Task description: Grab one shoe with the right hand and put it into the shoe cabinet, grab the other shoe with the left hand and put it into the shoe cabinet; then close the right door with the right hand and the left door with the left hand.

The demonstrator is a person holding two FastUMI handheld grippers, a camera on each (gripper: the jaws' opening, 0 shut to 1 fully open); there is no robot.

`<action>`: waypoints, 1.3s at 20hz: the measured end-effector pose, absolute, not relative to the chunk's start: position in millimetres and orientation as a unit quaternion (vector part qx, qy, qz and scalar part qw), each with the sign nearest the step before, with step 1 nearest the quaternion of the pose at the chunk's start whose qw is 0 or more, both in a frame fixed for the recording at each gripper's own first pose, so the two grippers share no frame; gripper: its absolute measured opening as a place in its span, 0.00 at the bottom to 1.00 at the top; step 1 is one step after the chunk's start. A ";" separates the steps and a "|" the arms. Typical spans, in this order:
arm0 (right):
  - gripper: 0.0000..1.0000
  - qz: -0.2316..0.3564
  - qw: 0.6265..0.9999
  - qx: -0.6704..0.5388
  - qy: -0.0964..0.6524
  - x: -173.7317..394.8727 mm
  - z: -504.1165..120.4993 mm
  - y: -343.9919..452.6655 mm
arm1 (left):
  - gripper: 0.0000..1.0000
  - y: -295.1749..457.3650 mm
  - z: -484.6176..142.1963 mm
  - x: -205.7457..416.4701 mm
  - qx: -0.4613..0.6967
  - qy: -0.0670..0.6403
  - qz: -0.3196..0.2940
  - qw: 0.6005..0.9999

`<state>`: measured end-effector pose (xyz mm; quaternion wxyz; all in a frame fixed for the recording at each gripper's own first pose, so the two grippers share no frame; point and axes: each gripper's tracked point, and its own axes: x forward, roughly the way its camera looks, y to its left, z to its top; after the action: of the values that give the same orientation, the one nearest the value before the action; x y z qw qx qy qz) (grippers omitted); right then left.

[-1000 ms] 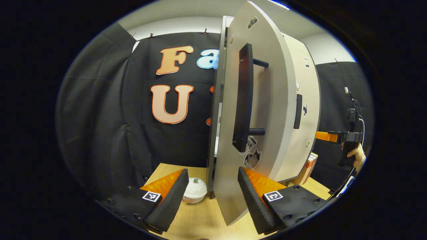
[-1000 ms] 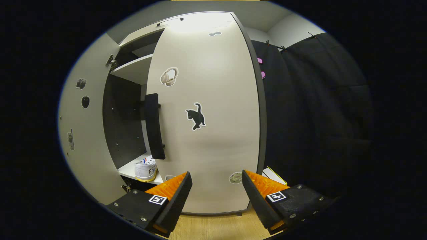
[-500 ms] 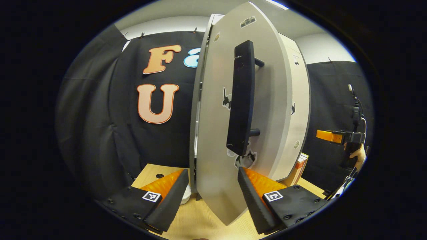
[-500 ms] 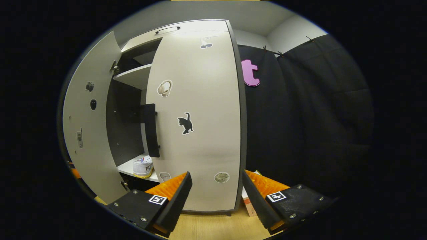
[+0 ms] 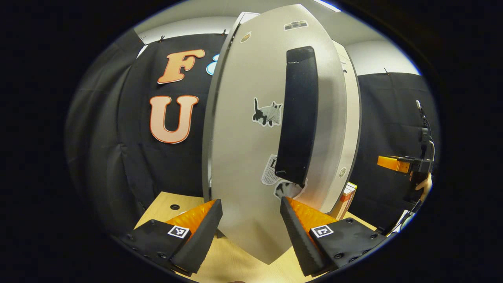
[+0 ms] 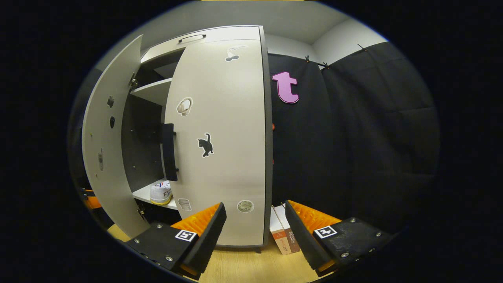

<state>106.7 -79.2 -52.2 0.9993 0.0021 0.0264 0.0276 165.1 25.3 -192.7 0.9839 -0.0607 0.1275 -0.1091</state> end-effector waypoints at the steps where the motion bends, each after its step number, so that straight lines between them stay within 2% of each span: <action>1: 0.93 0.025 0.999 0.001 0.027 105.4 -52.3 -83.7 | 0.96 18.0 -194.2 170.6 -0.063 0.130 -0.115 0.983; 3: 0.93 0.019 0.999 -0.002 0.031 103.1 -54.8 -93.9 | 0.99 4.5 -198.3 181.5 -0.065 0.134 -0.124 0.981; 10: 0.93 -0.002 0.999 -0.006 0.037 94.4 -57.5 -122.9 | 0.97 -25.3 -208.1 217.4 -0.052 0.140 -0.133 0.980; 19: 0.93 -0.010 0.999 0.001 0.037 85.7 -52.4 -136.1 | 0.99 -27.0 -225.1 241.1 -0.057 0.151 -0.101 0.982; 26: 0.93 -0.014 0.999 0.014 0.033 80.4 -43.7 -148.4 | 0.97 -36.1 -230.7 269.9 -0.031 0.143 -0.080 0.986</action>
<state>80.4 -148.4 -43.7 0.9992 0.0145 0.0333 -0.0137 269.9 -36.1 -230.7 0.9860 -0.0311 0.1434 -0.0796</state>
